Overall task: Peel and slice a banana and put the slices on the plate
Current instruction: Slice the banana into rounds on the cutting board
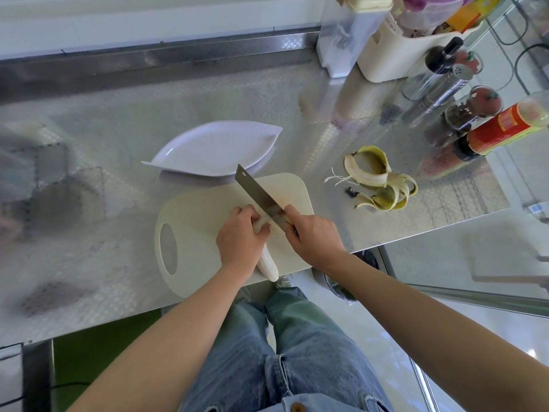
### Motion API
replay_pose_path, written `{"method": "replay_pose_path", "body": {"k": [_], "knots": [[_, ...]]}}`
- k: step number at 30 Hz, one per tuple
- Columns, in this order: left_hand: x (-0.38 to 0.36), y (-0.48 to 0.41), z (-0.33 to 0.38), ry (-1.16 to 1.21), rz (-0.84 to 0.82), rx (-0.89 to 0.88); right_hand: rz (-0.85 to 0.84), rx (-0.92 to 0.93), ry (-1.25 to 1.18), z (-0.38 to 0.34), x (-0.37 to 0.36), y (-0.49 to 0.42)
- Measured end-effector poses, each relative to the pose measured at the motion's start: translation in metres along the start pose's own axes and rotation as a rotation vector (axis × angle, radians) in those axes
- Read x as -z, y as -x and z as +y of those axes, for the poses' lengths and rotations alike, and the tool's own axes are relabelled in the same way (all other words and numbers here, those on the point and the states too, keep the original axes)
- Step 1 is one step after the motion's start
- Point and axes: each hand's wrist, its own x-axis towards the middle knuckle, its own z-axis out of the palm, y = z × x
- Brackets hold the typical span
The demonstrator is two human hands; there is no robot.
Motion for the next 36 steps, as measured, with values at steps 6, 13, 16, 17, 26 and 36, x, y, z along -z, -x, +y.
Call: {"method": "replay_pose_path", "body": {"k": [6,13,16,17,26,36], "knots": [[0.0,-0.001,0.001,-0.035,0.013,-0.001,0.014,0.04,0.025,0.003,0.008,0.004],[0.0,-0.002,0.001,-0.027,0.008,-0.003,-0.006,0.048,0.023,0.001,0.007,0.003],[0.0,-0.002,0.001,-0.019,0.004,0.008,-0.014,0.033,0.036,-0.001,0.004,0.001],[0.0,-0.001,0.001,-0.016,0.001,0.011,-0.024,0.028,0.042,-0.003,0.003,0.0],[0.0,-0.001,0.0,0.0,0.002,0.012,-0.016,-0.004,-0.016,-0.004,0.0,-0.002],[-0.001,-0.001,0.001,-0.014,0.017,0.023,-0.017,0.051,-0.001,-0.001,0.009,-0.001]]}}
